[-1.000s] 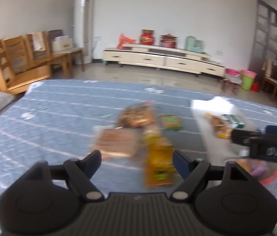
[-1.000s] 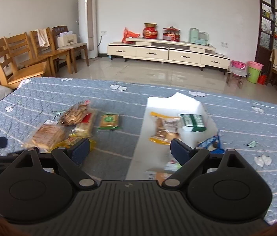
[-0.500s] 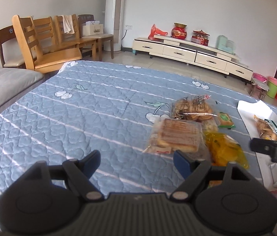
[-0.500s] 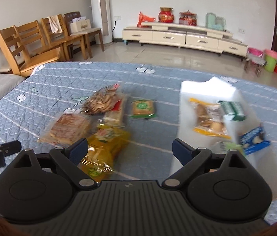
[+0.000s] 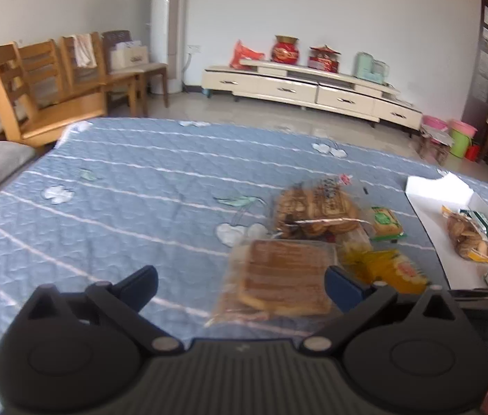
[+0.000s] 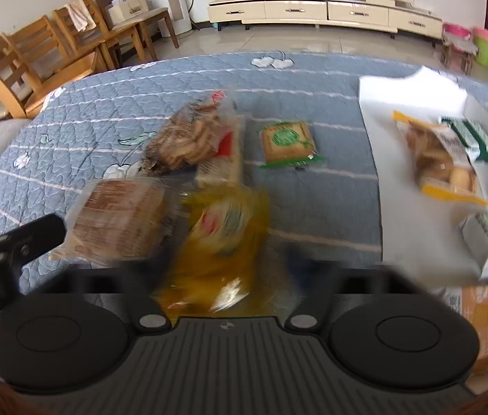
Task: Organize snacks
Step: 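Withdraw both tools from the box toward the remaining snacks, then grasp the yellow chip bag with the right tool while the left tool grasps the sliced-bread pack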
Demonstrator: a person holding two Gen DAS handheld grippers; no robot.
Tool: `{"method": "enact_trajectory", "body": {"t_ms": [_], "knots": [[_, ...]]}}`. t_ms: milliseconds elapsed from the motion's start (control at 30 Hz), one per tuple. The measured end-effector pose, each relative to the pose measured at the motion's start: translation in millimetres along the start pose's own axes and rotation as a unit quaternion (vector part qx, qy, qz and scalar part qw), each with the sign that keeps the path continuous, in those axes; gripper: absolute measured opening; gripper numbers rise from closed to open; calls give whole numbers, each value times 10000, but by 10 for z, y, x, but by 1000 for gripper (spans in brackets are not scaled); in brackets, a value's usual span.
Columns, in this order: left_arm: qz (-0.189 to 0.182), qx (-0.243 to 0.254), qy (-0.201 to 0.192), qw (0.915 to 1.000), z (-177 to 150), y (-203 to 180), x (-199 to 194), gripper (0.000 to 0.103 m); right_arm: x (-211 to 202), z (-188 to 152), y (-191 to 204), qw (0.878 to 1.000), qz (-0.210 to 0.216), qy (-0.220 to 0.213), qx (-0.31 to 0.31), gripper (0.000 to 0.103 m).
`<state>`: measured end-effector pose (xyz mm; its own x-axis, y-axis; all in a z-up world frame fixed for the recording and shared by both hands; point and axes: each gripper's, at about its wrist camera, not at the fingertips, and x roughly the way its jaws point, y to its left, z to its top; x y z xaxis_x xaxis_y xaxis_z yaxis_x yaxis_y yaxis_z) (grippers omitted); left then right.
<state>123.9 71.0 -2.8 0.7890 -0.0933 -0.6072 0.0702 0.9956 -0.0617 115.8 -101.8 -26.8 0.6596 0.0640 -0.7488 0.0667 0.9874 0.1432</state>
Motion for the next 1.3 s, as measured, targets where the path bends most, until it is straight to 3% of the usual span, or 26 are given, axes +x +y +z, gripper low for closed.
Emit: {"method": "enact_trajectory", "body": {"t_ms": [200, 467, 600, 700, 867, 900, 933, 1067, 1133, 1267, 1300], "knots": [[-204, 249, 248, 9992, -4, -197, 307, 102, -218, -95, -276, 9993, -151, -330, -6, 58], [-109, 545, 384, 9977, 3, -354, 633, 103, -443, -190, -400, 9981, -96, -590, -116, 58], [-165, 506, 475, 9975, -88, -327, 720, 92, -462, -172, -377, 9975, -72, -662, -230, 58], [-131, 470, 424, 9979, -104, -337, 638, 82, -478, -159, -410, 9973, -21, -687, -242, 57], [-81, 348, 371, 9987, -120, -296, 468, 82, -523, -171, -430, 9965, 9, -795, -250, 57], [-54, 322, 352, 9988, -120, -285, 414, 82, -547, -170, -432, 9962, 5, -826, -260, 55], [-28, 296, 327, 9990, -113, -272, 354, 82, -573, -171, -434, 9959, 5, -863, -274, 46], [79, 347, 165, 9992, -101, -264, 88, 82, -706, -177, -414, 9950, 67, -944, -332, 43], [137, 361, 124, 9992, -95, -254, -26, 82, -741, -188, -413, 9948, 113, -946, -355, 37], [163, 342, 32, 9993, -156, -223, -269, 82, -749, -271, -439, 9955, 128, -833, -444, 39], [159, 325, -6, 9993, -179, -213, -326, 82, -741, -311, -466, 9959, 99, -789, -428, 50]]}}
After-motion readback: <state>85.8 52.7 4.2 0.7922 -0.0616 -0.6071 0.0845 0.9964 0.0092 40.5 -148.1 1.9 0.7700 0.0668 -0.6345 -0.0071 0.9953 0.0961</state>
